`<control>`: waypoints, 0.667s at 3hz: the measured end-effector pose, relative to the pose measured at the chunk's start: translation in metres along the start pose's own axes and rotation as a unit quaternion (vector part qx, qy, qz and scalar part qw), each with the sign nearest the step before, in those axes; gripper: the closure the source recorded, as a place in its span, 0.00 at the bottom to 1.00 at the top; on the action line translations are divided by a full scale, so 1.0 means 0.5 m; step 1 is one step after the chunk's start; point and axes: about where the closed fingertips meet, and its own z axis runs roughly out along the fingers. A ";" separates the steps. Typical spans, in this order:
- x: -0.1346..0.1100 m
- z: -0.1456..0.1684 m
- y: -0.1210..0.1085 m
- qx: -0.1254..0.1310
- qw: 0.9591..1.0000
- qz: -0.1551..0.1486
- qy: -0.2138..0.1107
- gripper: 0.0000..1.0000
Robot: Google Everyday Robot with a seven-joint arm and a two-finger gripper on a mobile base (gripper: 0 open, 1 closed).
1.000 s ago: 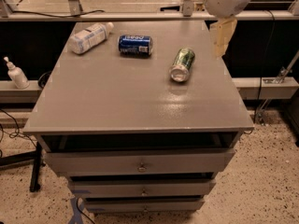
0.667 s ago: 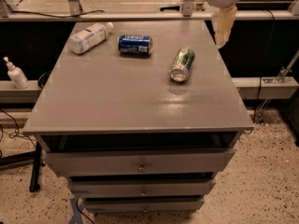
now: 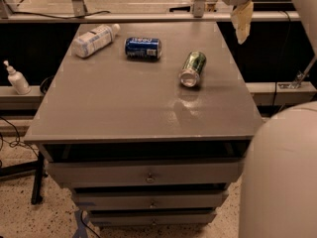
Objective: Place green can upright
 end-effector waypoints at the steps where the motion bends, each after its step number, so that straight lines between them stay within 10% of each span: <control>1: 0.017 0.052 0.042 -0.033 0.999 -0.018 -0.016 0.00; 2: 0.026 0.103 0.089 -0.061 0.997 -0.029 -0.032 0.00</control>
Offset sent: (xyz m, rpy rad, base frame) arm -0.0064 -0.0583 -0.0893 -0.1110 0.2344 0.0719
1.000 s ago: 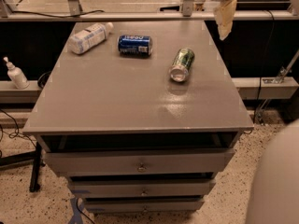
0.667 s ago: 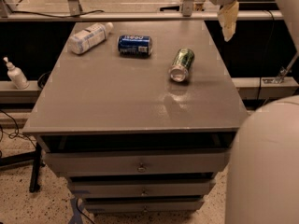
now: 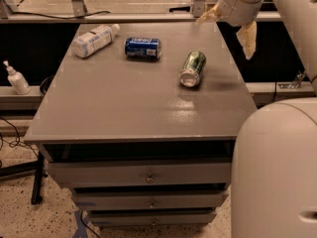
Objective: Place green can upright
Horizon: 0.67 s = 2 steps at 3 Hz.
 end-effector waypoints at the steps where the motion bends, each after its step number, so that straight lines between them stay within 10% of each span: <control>1: -0.010 0.053 0.024 -0.023 0.999 -0.012 -0.019 0.00; 2: -0.040 0.098 0.031 -0.043 0.998 -0.031 -0.038 0.00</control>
Offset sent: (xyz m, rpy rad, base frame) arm -0.0365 0.0149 -0.0827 -0.0713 0.2166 0.1130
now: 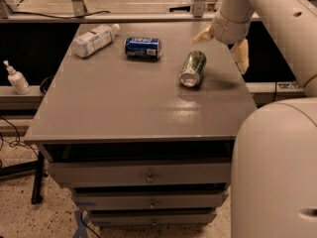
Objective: Place green can upright
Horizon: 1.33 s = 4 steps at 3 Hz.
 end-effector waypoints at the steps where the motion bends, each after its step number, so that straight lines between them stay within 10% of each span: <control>1: -0.034 0.029 -0.002 -0.018 1.000 -0.022 -0.013 0.00; 3: -0.113 0.062 -0.037 -0.053 0.994 -0.092 -0.023 0.00; 4: -0.143 0.077 -0.080 -0.068 0.988 -0.140 -0.017 0.18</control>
Offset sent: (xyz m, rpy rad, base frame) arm -0.0537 0.0510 -0.0328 -0.0925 0.1316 0.1837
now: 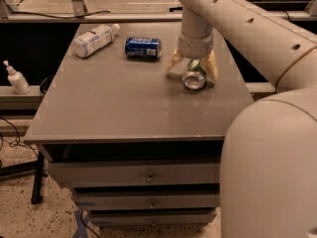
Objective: Place green can upright
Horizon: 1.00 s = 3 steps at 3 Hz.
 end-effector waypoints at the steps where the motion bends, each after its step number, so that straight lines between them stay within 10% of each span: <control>1: -0.010 0.008 -0.056 -0.013 0.998 -0.057 0.002 0.42; 3: -0.009 -0.004 -0.063 -0.014 0.998 -0.063 0.003 0.89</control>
Offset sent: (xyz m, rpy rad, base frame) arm 0.0181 0.0702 -0.0004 -0.1107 0.0159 0.2632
